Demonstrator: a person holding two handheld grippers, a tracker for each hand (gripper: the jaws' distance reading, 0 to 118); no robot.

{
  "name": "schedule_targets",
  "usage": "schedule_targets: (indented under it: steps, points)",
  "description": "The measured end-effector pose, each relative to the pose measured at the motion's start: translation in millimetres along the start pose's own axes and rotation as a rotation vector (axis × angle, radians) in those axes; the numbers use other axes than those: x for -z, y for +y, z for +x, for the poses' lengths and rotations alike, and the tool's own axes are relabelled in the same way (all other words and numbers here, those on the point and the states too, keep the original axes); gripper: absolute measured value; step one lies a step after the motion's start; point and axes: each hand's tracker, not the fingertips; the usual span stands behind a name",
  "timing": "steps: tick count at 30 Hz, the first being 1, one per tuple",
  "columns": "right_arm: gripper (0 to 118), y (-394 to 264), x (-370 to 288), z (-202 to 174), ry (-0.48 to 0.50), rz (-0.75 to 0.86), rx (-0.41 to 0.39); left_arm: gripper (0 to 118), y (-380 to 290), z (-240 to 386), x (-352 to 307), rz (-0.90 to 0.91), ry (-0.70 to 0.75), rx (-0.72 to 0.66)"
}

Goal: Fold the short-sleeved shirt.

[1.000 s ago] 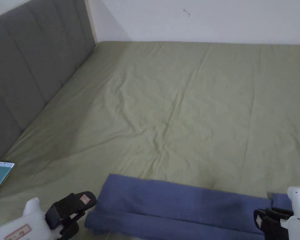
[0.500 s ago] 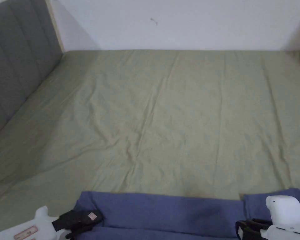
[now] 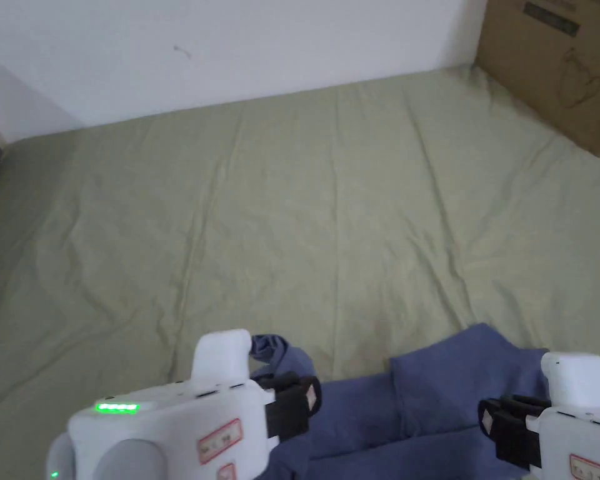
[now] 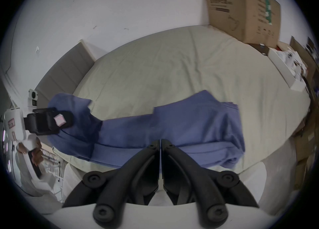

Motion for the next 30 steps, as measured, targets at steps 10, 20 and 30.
schedule_targets:
  steps: [10, 20, 30]
  points:
    - [2, -30.3, -38.5, 73.8, -0.142, 0.021, 0.172, 99, -32.8, 31.0, 87.7, -0.179, -0.067, 0.009]
    - [2, -30.6, -33.9, 72.7, -0.123, 0.039, 0.217, 12, -14.7, -17.8, 46.2, -0.081, 0.042, -0.160]
    - [2, -32.1, -30.6, 60.6, -0.103, -0.007, 0.194, 12, -55.8, 20.3, 100.3, -0.303, -0.093, -0.046]
